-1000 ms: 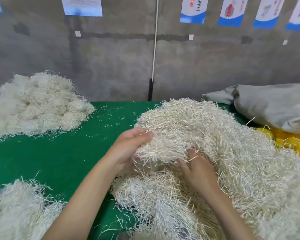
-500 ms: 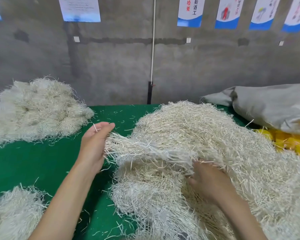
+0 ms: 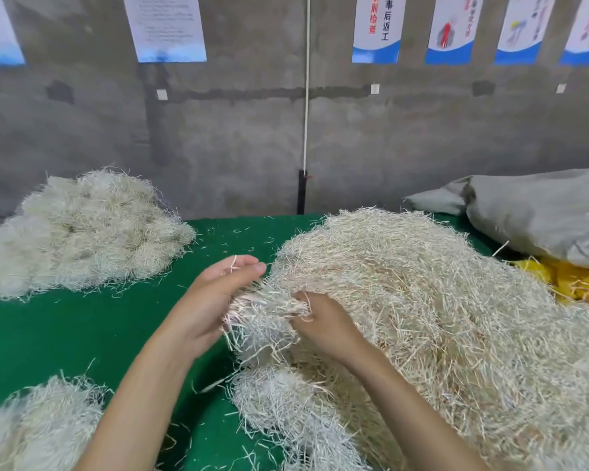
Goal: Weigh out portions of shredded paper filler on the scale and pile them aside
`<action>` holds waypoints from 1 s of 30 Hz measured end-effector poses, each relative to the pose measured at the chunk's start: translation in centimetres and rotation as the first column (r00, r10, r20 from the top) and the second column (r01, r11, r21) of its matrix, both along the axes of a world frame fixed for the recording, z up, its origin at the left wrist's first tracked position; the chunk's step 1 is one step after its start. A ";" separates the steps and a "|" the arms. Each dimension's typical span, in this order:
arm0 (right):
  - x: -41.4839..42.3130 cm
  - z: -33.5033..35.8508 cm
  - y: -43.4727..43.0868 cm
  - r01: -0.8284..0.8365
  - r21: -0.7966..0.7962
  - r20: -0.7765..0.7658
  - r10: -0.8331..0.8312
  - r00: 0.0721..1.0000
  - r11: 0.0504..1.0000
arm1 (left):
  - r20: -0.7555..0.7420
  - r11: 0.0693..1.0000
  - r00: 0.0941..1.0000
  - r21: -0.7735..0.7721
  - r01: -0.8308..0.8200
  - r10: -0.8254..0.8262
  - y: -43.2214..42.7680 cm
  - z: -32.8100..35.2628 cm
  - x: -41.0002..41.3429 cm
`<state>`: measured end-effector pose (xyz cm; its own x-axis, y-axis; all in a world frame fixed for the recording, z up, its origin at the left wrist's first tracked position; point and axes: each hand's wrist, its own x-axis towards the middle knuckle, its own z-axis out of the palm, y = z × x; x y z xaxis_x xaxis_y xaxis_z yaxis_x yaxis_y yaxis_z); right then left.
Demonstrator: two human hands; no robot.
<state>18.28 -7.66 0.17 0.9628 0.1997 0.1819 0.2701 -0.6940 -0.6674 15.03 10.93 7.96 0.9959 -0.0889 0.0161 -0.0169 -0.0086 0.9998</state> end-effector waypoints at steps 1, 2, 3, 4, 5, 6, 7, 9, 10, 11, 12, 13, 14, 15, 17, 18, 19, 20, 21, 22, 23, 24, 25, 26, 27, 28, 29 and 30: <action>0.4 -1.1 -0.6 0.074 0.003 -0.015 -0.074 0.997 0.997 | 0.015 0.999 1.000 0.053 -0.001 0.000 0.5 0.0 -0.1; 0.5 -2.1 -1.4 0.125 -0.008 -0.027 -0.125 0.992 0.992 | 0.030 0.995 0.999 0.096 0.016 -0.019 1.1 -0.1 0.0; 0.4 -2.7 -2.1 0.164 -0.009 -0.038 -0.164 0.986 0.986 | 0.025 0.986 0.998 0.162 0.050 -0.054 1.5 -0.2 0.1; 0.2 -3.4 -2.7 0.201 0.009 -0.052 -0.200 0.978 0.980 | 0.008 0.960 0.995 0.266 0.092 -0.098 1.8 -0.5 0.2; 0.0 -3.8 -3.3 0.236 0.036 -0.062 -0.233 0.970 0.971 | -0.021 0.905 0.991 0.404 0.130 -0.133 1.8 -0.9 0.2; -0.2 -4.1 -3.9 0.269 0.078 -0.071 -0.264 0.962 0.960 | -0.043 0.819 0.985 0.551 0.161 -0.165 1.9 -1.7 0.5; -0.2 -4.2 -4.3 0.300 0.141 -0.087 -0.290 0.953 0.943 | -0.069 0.700 0.980 0.691 0.180 -0.185 1.7 -2.4 0.6; 0.2 -3.7 -5.1 0.356 0.254 -0.098 -0.342 0.935 0.900 | -0.154 0.424 0.948 0.866 0.265 -0.278 1.3 -3.6 0.5; 0.5 -3.4 -5.4 0.378 0.267 -0.072 -0.373 0.925 0.887 | -0.216 0.340 0.910 0.877 0.340 -0.354 1.3 -4.0 0.5; 0.9 -3.1 -5.8 0.387 0.264 -0.041 -0.390 0.920 0.883 | -0.280 0.315 0.864 0.848 0.427 -0.418 1.4 -4.1 0.4; 1.1 -2.9 -6.0 0.385 0.258 -0.024 -0.393 0.919 0.886 | -0.310 0.354 0.834 0.796 0.490 -0.457 1.7 -4.1 0.4; 1.2 -2.8 -6.2 0.368 0.236 -0.012 -0.376 0.926 0.899 | -0.296 0.444 0.842 0.744 0.500 -0.452 2.2 -3.9 0.5; 1.3 -2.9 -6.3 0.342 0.208 -0.009 -0.348 0.937 0.916 | -0.239 0.563 0.881 0.695 0.449 -0.408 2.8 -3.9 0.8; 1.2 -3.2 -6.3 0.317 0.164 -0.013 -0.319 0.948 0.934 | -0.147 0.688 0.930 0.636 0.350 -0.336 3.3 -3.8 1.2; 1.0 -4.2 -6.3 0.277 0.004 -0.024 -0.277 0.961 0.961 | 0.012 0.853 0.990 0.509 0.117 -0.143 3.7 -4.0 2.0; 0.8 -4.7 -6.3 0.258 -0.069 -0.011 -0.259 0.966 0.964 | 0.074 0.887 0.995 0.461 0.019 -0.060 3.5 -4.1 2.2; 0.5 -5.1 -6.2 0.249 -0.107 0.008 -0.250 0.968 0.962 | 0.137 0.903 0.991 0.423 -0.069 0.012 3.1 -4.1 2.2; 0.1 -5.5 -6.0 0.247 -0.132 0.024 -0.246 0.969 0.960 | 0.189 0.915 0.980 0.380 -0.137 0.069 2.7 -4.2 2.2; -0.4 -5.8 -5.8 0.239 -0.150 0.042 -0.236 0.971 0.959 | 0.224 0.929 0.967 0.318 -0.191 0.122 2.2 -4.3 2.2; -0.6 -6.2 -5.7 0.239 -0.159 0.058 -0.233 0.971 0.958 | 0.235 0.948 0.958 0.231 -0.219 0.164 1.8 -4.5 2.3; -0.8 -6.7 -5.8 0.245 -0.184 0.067 -0.237 0.969 0.952 | 0.216 0.967 0.956 0.117 -0.227 0.198 1.3 -4.8 2.4; -1.1 -7.0 -5.9 0.237 -0.221 0.080 -0.225 0.971 0.946 | 0.153 0.977 0.965 -0.016 -0.214 0.214 0.9 -5.0 2.6; -1.5 -7.5 -6.1 0.218 -0.281 0.083 -0.203 0.976 0.935 | 0.073 0.965 0.974 -0.172 -0.198 0.213 0.7 -5.0 2.6; -1.8 -7.9 -6.4 0.194 -0.332 0.065 -0.182 0.981 0.923 | 0.012 0.925 0.978 -0.327 -0.193 0.208 0.6 -4.8 2.7; -2.1 -8.4 -6.7 0.173 -0.352 0.008 -0.182 0.983 0.920 | -0.023 0.873 0.978 -0.447 -0.195 0.207 0.7 -4.5 2.8; -2.4 -8.6 -7.0 0.188 -0.398 -0.023 -0.215 0.976 0.898 | -0.045 0.817 0.976 -0.539 -0.203 0.213 0.9 -4.1 3.1; -2.9 -8.6 -7.4 0.215 -0.468 -0.051 -0.270 0.962 0.857 | -0.062 0.743 0.974 -0.636 -0.208 0.220 1.2 -3.6 3.4; -3.1 -8.5 -7.8 0.234 -0.502 -0.066 -0.307 0.949 0.833 | -0.066 0.662 0.972 -0.721 -0.202 0.225 1.5 -3.1 3.6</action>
